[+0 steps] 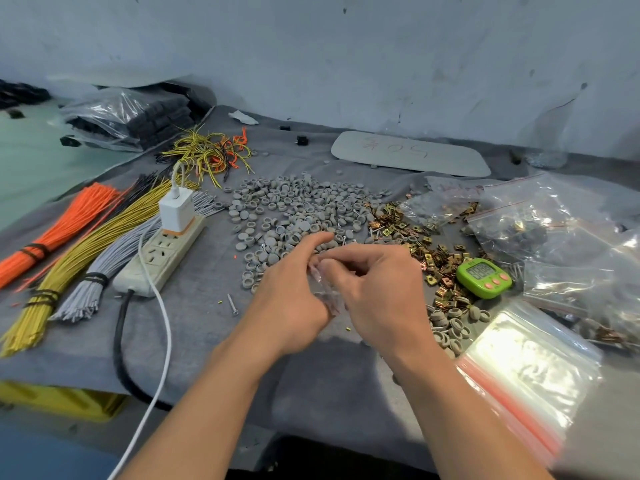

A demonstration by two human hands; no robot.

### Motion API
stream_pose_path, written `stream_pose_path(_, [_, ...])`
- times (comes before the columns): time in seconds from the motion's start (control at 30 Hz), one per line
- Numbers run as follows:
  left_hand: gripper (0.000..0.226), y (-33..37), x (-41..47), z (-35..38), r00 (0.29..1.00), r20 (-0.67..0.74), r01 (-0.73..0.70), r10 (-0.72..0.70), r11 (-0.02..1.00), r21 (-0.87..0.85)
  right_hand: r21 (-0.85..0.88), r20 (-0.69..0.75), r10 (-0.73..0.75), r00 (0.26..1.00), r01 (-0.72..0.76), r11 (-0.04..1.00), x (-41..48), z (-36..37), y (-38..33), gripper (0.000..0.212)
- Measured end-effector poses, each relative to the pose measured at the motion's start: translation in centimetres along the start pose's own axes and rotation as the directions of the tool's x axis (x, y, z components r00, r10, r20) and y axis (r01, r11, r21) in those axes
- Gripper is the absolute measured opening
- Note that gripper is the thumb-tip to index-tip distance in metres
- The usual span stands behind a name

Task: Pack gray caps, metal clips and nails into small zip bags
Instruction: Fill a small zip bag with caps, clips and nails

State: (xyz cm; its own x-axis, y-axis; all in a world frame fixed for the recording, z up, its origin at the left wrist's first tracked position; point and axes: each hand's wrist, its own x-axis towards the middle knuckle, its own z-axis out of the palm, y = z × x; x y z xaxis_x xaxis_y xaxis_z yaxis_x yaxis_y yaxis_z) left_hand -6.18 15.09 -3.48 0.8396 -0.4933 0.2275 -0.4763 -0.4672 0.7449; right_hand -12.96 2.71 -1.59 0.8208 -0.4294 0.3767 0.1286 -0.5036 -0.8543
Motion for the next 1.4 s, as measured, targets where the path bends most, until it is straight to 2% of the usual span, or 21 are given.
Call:
stream_pose_path(0.2, [0.084,0.3,-0.1,-0.5,1.0,0.004,0.003,-0.003,0.99,-0.144,-0.059,0.191,0.003,0.982,0.008,0.998,0.1,0.2,-0.2,0.028])
stream_pose_path(0.37, [0.086,0.2,-0.3,-0.8,1.0,-0.016,-0.006,0.003,0.987,-0.16,-0.147,0.159,0.014,0.987,0.01,0.989,0.2,0.0,0.2,0.023])
stream_pose_path(0.53, [0.09,0.5,-0.3,-1.0,0.997,0.04,-0.053,0.06,0.985,-0.166,-0.247,0.146,0.026,0.989,0.011,0.969,0.1,-0.1,0.3,0.019])
stream_pose_path(0.67, [0.108,0.4,-0.1,-1.2,0.992,0.063,-0.104,0.11,0.99,-0.097,-0.144,0.137,0.024,0.99,-0.004,0.99,0.0,0.1,-0.1,0.028])
stream_pose_path(0.73, [0.11,0.6,-0.1,-1.1,0.994,0.06,-0.083,0.086,0.995,-0.061,-0.11,0.109,0.025,0.994,-0.013,0.994,0.0,0.2,-0.3,0.019])
stream_pose_path(0.8, [0.098,0.7,-0.2,-1.0,0.998,0.024,-0.05,0.051,0.997,-0.057,-0.134,0.094,0.032,0.995,-0.019,0.991,0.2,0.2,-0.2,0.012])
stream_pose_path(0.87, [0.074,0.6,-0.2,-0.9,1.0,-0.026,-0.013,0.012,0.998,-0.061,-0.085,0.116,0.037,0.993,-0.027,0.996,0.3,0.3,-0.3,0.017])
stream_pose_path(0.97, [0.047,0.1,0.0,-0.8,0.993,-0.103,0.043,-0.053,0.994,-0.097,0.184,0.138,0.029,0.99,-0.054,0.982,0.4,-0.2,-1.1,0.032])
stream_pose_path(1.03, [0.042,-0.2,0.1,-0.9,0.985,-0.154,0.05,-0.072,0.989,-0.139,0.308,0.031,0.107,0.994,-0.111,0.945,1.2,-0.9,-1.1,0.04])
stream_pose_path(1.07, [0.04,-0.2,0.2,-1.0,0.981,-0.175,0.048,-0.078,0.985,-0.164,0.286,-0.039,0.169,0.985,-0.151,0.946,1.6,-1.4,-0.7,0.04])
stream_pose_path(1.1, [0.039,-0.3,0.2,-1.3,0.978,-0.19,0.047,-0.087,0.978,-0.204,0.183,-0.096,0.222,0.97,-0.202,0.962,1.9,-1.7,-0.2,0.039])
stream_pose_path(1.17, [0.042,-0.2,0.3,-1.7,0.971,-0.204,0.05,-0.125,0.94,-0.337,-0.133,-0.106,0.279,0.954,-0.291,0.947,2.2,-2.0,0.7,0.036])
stream_pose_path(1.23, [0.048,0.0,0.2,-2.0,0.967,-0.192,0.056,-0.17,0.871,-0.488,-0.346,0.011,0.307,0.952,-0.285,0.894,1.9,-1.7,1.1,0.031])
stream_pose_path(1.3, [0.052,0.1,0.2,-2.1,0.969,-0.178,0.034,-0.171,0.806,-0.591,-0.543,0.154,0.322,0.934,-0.192,0.818,1.5,-1.3,1.0,0.024])
stream_pose_path(1.4, [0.059,0.1,0.1,-2.1,0.977,-0.159,0.015,-0.14,0.796,-0.606,-0.74,0.194,0.343,0.919,-0.092,0.666,1.2,-1.0,0.6,0.017])
